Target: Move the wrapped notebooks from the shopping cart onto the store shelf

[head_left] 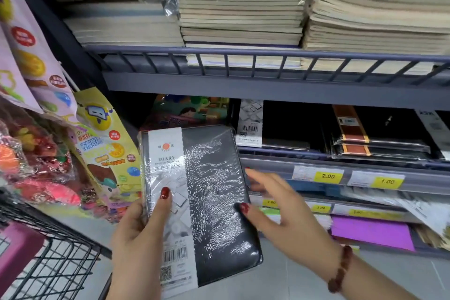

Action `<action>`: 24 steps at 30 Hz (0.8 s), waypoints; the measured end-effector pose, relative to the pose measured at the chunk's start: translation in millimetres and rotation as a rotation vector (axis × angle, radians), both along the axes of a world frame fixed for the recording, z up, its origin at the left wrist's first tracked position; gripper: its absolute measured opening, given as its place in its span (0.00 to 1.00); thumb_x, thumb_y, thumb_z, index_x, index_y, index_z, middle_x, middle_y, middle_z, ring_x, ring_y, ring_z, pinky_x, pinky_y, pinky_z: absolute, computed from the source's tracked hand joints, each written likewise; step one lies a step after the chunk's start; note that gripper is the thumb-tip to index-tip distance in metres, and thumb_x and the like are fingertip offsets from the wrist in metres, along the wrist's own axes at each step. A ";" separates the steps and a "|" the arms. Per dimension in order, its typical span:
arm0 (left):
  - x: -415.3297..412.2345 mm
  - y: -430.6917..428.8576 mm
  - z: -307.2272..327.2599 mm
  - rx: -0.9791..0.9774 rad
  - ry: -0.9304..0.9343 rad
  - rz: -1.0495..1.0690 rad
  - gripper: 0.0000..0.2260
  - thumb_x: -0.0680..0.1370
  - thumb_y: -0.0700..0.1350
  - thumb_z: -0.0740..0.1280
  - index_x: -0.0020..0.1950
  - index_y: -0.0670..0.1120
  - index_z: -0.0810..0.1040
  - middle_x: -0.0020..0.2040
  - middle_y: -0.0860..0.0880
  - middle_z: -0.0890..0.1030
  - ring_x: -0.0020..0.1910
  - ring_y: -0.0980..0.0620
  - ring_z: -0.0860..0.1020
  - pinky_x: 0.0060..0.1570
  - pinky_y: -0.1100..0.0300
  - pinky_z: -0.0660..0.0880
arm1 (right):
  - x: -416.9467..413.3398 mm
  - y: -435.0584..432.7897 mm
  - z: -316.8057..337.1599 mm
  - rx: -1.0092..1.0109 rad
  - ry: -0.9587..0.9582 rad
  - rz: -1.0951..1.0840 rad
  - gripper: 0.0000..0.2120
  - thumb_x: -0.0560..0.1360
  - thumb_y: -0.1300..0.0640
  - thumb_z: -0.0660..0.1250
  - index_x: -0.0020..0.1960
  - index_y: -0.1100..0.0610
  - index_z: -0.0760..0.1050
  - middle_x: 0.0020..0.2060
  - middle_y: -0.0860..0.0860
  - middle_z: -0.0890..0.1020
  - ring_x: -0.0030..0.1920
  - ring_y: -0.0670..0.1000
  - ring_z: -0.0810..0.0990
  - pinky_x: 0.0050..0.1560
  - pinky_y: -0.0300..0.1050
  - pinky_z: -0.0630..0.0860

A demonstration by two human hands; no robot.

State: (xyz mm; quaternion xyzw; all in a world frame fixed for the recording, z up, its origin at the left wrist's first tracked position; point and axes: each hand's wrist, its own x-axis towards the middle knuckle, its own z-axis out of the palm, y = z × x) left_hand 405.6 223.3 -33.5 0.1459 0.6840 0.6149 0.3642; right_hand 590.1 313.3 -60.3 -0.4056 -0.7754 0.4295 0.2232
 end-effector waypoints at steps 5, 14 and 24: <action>2.9 17.9 7.3 0.000 -0.090 -0.084 0.07 0.70 0.50 0.71 0.43 0.47 0.79 0.36 0.48 0.79 0.37 0.50 0.76 0.36 0.59 0.73 | -7.0 -20.1 0.5 -0.461 0.374 -0.133 0.30 0.73 0.63 0.69 0.68 0.39 0.65 0.55 0.47 0.82 0.54 0.49 0.81 0.53 0.45 0.79; 6.4 26.5 5.0 0.129 -0.056 -0.556 0.41 0.58 0.34 0.78 0.67 0.57 0.70 0.59 0.57 0.81 0.58 0.57 0.79 0.49 0.60 0.79 | -3.4 12.6 18.9 -0.363 0.548 -0.441 0.24 0.75 0.67 0.65 0.69 0.54 0.70 0.60 0.42 0.80 0.61 0.38 0.75 0.64 0.38 0.71; -5.0 96.2 12.0 0.133 0.303 -0.735 0.29 0.67 0.31 0.73 0.58 0.58 0.71 0.56 0.61 0.79 0.54 0.68 0.78 0.54 0.70 0.75 | 13.2 57.1 50.8 -0.066 -0.054 -0.298 0.60 0.53 0.34 0.70 0.77 0.50 0.46 0.70 0.41 0.63 0.68 0.37 0.60 0.63 0.30 0.58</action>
